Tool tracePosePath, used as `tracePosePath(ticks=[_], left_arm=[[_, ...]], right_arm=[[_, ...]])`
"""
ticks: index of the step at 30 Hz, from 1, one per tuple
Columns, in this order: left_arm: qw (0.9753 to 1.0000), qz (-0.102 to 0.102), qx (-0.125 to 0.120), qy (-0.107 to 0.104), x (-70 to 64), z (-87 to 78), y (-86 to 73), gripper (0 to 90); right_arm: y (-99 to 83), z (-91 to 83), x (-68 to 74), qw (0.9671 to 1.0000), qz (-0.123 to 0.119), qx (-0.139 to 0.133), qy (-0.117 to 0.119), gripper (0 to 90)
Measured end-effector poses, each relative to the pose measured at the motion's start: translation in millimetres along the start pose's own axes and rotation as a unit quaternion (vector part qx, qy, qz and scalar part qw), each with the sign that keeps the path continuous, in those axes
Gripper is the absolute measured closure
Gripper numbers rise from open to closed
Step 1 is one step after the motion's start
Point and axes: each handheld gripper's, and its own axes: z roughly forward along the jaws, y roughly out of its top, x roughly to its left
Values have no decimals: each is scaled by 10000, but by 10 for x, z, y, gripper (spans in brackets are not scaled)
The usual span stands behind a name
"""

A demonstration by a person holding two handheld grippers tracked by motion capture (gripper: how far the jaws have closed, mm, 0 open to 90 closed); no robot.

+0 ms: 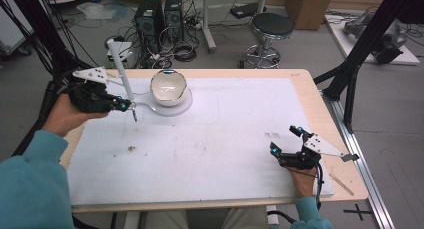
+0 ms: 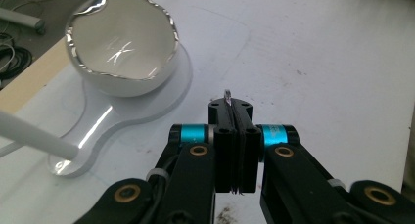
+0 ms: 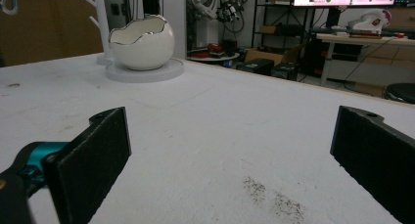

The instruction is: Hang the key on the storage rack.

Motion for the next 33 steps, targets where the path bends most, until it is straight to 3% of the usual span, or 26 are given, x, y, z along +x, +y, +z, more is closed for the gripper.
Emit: tracePosePath(ticks=[7, 13, 23, 33], left_arm=[[9995, -132, -185, 240, 194, -202, 97, 884], [9993, -181, -119, 293, 329, -245, 170, 884], [9981, -365, 1, 500, 616, -190, 230, 884], [9969, -610, 197, 449, 892, -19, 204, 884]], right_arm=[[0, 0, 0, 10000, 6, 2, 2, 6], [0, -1, 0, 10000, 12, 3, 4, 6], [0, 1, -3, 10000, 10, -11, -14, 6], [0, 1, 2, 10000, -17, 3, -18, 6]])
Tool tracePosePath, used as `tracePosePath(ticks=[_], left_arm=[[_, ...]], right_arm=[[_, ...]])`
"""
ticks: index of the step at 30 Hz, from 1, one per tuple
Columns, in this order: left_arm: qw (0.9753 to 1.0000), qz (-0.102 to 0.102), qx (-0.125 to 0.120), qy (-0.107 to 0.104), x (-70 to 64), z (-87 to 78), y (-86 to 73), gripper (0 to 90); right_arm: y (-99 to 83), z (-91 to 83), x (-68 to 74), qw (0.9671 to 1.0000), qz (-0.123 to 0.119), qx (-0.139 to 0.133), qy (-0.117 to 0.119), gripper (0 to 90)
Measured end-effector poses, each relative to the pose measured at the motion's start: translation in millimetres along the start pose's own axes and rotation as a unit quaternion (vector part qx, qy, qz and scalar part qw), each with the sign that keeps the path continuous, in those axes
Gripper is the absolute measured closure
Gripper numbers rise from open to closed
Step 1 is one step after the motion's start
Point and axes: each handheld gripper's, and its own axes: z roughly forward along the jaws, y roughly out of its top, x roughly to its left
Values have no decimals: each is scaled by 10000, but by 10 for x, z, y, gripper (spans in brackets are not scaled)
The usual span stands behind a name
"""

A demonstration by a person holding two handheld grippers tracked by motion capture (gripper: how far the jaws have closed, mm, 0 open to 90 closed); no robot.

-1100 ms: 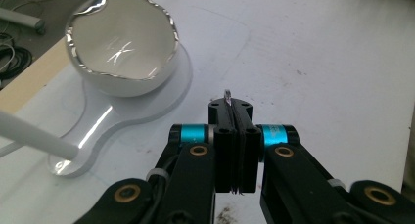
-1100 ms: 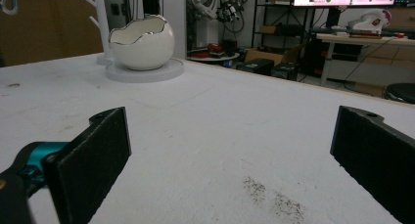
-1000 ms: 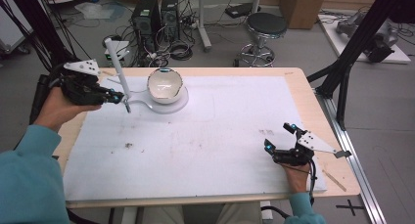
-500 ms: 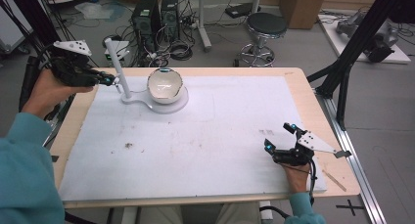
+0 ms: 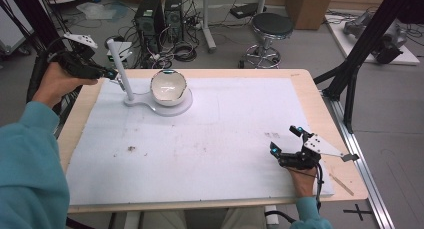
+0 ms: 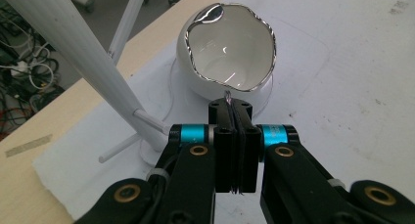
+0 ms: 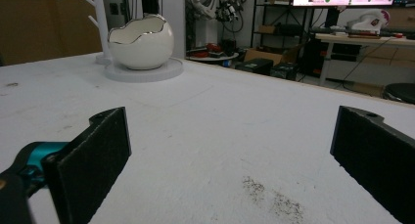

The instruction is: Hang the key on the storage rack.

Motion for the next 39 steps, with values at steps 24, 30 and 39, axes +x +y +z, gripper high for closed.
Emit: tracePosePath(ticks=[24, 30, 39], left_arm=[[9991, -168, 383, 119, 229, 190, -90, 883], [9990, -224, 351, 138, 269, 191, -102, 883], [9989, -281, 362, 137, 317, 206, -124, 883]], right_arm=[[0, 1, -1, 10000, 6, 3, -7, 6], [0, 1, 0, 10000, 17, 5, -5, 6], [0, 2, -2, 10000, 21, 1, -1, 6]])
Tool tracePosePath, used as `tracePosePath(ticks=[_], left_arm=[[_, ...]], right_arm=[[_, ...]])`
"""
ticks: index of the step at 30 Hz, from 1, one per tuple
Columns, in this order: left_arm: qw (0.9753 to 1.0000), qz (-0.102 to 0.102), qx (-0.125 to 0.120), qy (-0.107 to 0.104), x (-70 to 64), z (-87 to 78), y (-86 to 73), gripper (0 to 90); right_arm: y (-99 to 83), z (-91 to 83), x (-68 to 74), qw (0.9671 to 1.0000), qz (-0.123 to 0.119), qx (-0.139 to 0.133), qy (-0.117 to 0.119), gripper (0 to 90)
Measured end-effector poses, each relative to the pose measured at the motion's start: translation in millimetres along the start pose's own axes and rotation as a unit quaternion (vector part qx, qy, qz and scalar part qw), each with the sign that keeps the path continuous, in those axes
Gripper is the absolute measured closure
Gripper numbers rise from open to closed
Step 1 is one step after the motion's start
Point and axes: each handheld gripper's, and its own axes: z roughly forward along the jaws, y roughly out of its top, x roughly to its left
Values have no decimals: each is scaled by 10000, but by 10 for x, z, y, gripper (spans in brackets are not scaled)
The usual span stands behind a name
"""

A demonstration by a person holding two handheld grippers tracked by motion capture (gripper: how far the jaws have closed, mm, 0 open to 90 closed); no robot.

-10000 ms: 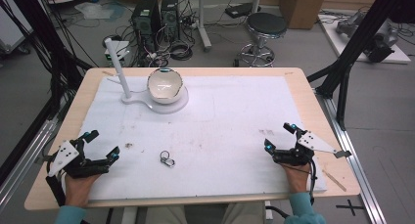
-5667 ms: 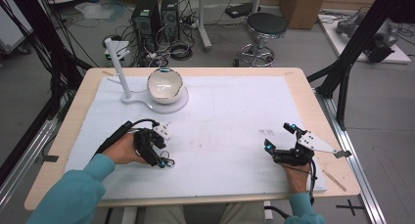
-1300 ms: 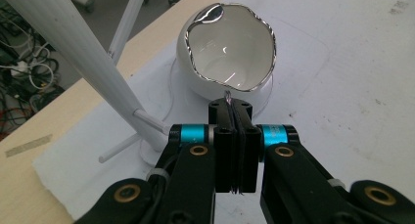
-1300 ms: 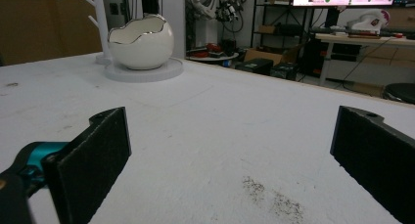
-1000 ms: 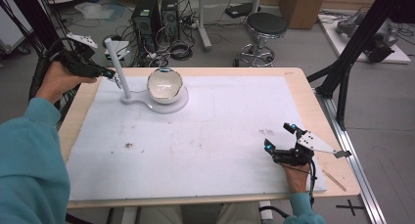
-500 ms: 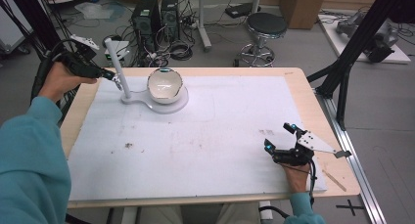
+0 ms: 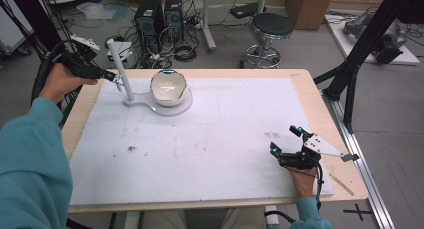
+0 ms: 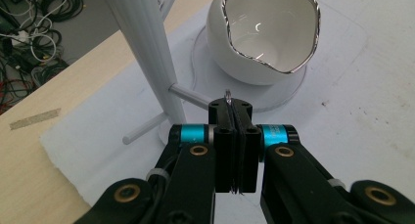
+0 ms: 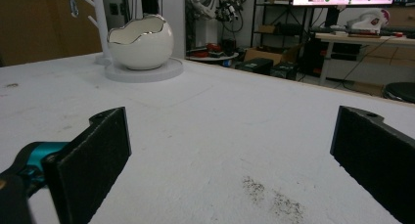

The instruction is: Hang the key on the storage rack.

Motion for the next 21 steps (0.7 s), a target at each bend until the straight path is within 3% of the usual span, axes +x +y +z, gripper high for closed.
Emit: tracePosePath(ticks=[14, 18, 21], left_arm=[[10000, -22, -40, 38, 58, 50, -1, 882], [9999, -50, -88, 114, 60, 72, 4, 879], [9995, 47, -140, 291, 60, 66, 9, 859]], right_arm=[[0, 1, 1, 10000, -19, 2, -8, 6], [0, 2, 1, 10000, -41, -4, -6, 6], [0, 2, 1, 10000, -38, -2, -5, 6]])
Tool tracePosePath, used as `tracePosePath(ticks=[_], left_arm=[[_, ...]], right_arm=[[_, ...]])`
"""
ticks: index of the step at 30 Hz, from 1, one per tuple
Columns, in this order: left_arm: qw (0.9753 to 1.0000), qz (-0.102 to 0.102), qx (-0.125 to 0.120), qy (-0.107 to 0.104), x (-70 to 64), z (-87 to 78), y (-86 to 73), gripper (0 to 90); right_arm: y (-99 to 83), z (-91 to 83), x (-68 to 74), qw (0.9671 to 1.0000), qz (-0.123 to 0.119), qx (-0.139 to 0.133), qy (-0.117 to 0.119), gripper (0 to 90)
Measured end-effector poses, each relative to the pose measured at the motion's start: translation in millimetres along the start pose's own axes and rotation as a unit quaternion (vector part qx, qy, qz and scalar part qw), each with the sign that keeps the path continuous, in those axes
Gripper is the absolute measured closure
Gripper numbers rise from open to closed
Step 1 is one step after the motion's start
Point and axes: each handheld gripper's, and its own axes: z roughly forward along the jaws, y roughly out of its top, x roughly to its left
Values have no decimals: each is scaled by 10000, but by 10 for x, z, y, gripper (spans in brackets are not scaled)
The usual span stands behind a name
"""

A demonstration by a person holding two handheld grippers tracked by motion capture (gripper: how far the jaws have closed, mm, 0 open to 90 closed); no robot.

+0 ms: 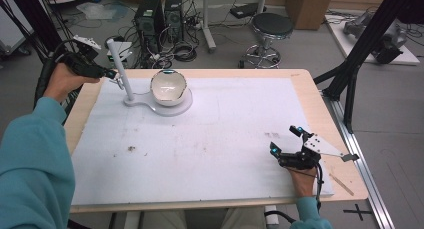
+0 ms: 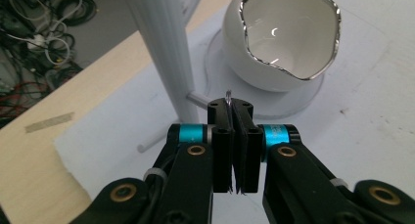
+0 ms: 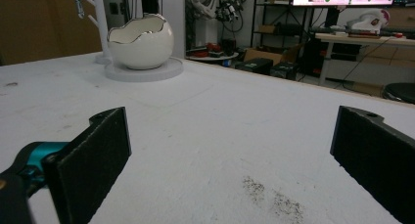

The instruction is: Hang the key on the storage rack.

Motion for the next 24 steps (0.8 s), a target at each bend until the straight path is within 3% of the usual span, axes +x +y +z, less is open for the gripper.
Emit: tracePosePath(ticks=[3, 6, 10, 11, 15, 16, 18, 20, 23, 24], left_arm=[[9996, 88, -209, 158, 1, -30, 2, 731], [9989, 30, -402, 245, 11, -77, -1, 550], [9964, -279, -772, 231, -28, -150, -27, 354], [9961, -328, -789, 233, -44, -163, -30, 243], [9938, -168, -1086, 196, -187, -266, -48, 68], [9925, -136, -1179, 288, -230, -297, -51, 35], [9873, -62, -1518, 462, -324, -372, -70, 17], [9836, 3, -1744, 452, -413, -441, -99, 16], [9806, 194, -1909, 413, -565, -523, -159, 17], [9782, 241, -2028, 370, -631, -552, -195, 17]], right_arm=[[0, 1, 1, 10000, -8, -4, -2, 6], [0, 0, 1, 10000, -6, -4, 1, 6], [1, 2, 2, 10000, -28, -11, 3, 6], [0, 2, 1, 10000, -36, -12, 3, 6], [0, 0, 7, 10000, -22, 9, 7, 6], [1, 2, 7, 10000, -37, 2, 14, 6], [0, 1, 12, 10000, -22, 15, 18, 6], [0, 1, 10, 10000, -11, 16, 24, 6], [0, 1, -3, 10000, -2, -5, 25, 6], [-1, 1, -3, 10000, 0, -4, 28, 6]])
